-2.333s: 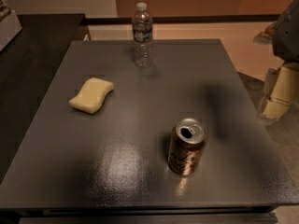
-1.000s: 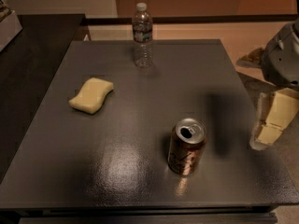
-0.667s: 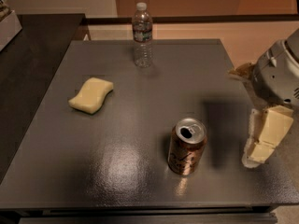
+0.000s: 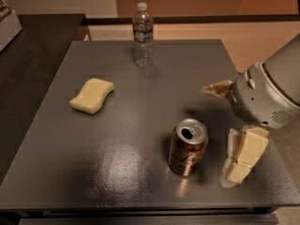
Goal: Move orange can near sponge
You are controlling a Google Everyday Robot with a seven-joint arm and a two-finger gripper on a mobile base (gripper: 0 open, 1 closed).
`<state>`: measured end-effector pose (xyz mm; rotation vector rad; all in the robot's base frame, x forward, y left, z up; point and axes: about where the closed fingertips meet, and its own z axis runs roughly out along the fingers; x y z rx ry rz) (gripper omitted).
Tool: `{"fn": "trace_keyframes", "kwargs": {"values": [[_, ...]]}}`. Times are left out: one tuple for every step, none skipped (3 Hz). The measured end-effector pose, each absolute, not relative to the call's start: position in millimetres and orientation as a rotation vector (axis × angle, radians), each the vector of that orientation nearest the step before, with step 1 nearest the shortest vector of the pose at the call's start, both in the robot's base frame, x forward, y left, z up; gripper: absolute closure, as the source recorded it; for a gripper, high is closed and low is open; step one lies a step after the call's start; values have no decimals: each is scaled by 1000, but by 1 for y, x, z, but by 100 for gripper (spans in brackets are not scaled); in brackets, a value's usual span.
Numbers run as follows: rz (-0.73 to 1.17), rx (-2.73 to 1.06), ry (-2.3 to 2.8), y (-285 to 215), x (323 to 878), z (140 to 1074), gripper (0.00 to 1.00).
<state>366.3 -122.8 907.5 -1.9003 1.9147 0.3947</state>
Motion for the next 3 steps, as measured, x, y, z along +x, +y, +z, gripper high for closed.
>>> {"fn": "trace_keyframes", "kwargs": {"values": [[428, -1902, 1884, -111, 366, 901, 0], [450, -1905, 1862, -103, 367, 897, 0], [469, -1920, 1843, -97, 365, 893, 3]]}}
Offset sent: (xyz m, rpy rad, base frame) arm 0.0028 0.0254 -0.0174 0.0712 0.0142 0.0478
